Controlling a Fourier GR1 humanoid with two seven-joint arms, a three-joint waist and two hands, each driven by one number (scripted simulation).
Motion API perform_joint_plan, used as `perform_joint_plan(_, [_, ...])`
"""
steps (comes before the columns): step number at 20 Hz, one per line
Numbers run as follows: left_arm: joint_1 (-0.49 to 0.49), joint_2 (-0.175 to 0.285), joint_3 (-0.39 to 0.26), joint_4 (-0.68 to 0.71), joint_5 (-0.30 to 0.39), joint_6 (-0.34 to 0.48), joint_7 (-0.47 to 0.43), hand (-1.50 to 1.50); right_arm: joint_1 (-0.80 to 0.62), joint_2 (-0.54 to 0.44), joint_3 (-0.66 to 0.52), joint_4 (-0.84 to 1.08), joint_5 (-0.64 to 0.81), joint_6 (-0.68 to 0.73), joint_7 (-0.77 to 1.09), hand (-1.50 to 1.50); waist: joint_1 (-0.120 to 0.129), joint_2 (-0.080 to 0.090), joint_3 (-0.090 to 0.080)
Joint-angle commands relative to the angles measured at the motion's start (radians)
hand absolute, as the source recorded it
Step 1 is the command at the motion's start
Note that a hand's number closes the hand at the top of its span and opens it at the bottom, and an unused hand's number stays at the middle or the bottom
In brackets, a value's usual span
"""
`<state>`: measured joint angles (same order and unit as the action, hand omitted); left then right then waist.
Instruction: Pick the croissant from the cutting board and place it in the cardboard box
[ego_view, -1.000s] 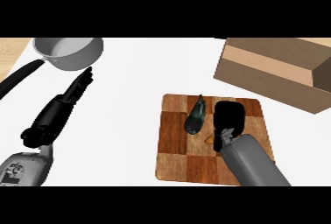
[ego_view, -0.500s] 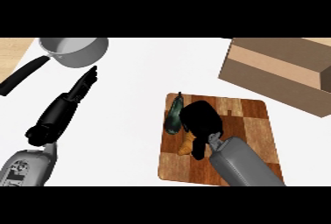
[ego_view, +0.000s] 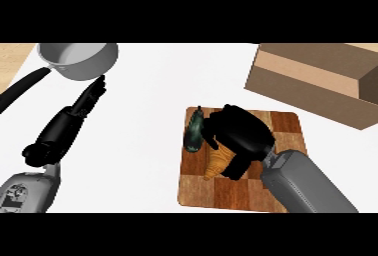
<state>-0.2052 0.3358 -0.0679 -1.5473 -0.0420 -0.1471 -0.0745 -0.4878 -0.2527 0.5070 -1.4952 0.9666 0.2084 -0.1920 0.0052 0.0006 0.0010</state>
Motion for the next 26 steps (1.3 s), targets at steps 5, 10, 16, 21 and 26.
perform_joint_plan(5, [0.016,-0.029,-0.003,0.038,-0.033,0.008,-0.043,0.00,-0.001,-0.044,-0.229,-0.193,-0.124,0.018,-0.002,1.50,-0.017,-0.003,-0.001])
perform_joint_plan(10, [-0.001,0.000,0.024,0.028,-0.017,-0.015,-0.031,0.00,-0.104,0.036,-0.431,-0.142,-0.212,0.027,0.215,1.50,-0.007,-0.002,-0.002])
perform_joint_plan(16, [0.052,0.006,0.019,-0.045,-0.014,-0.042,-0.007,0.00,-0.263,-0.020,-0.595,0.064,-0.217,-0.015,0.259,1.50,0.015,0.001,-0.001])
perform_joint_plan(21, [0.002,-0.013,0.039,-0.021,-0.009,-0.042,0.010,0.00,-0.344,-0.111,-0.692,0.324,-0.231,-0.069,0.139,1.50,0.013,0.004,-0.001])
perform_joint_plan(26, [-0.021,-0.047,0.009,0.021,-0.055,-0.011,-0.023,0.00,-0.431,-0.286,-0.681,0.578,-0.153,-0.024,-0.003,1.50,0.025,0.011,-0.001])
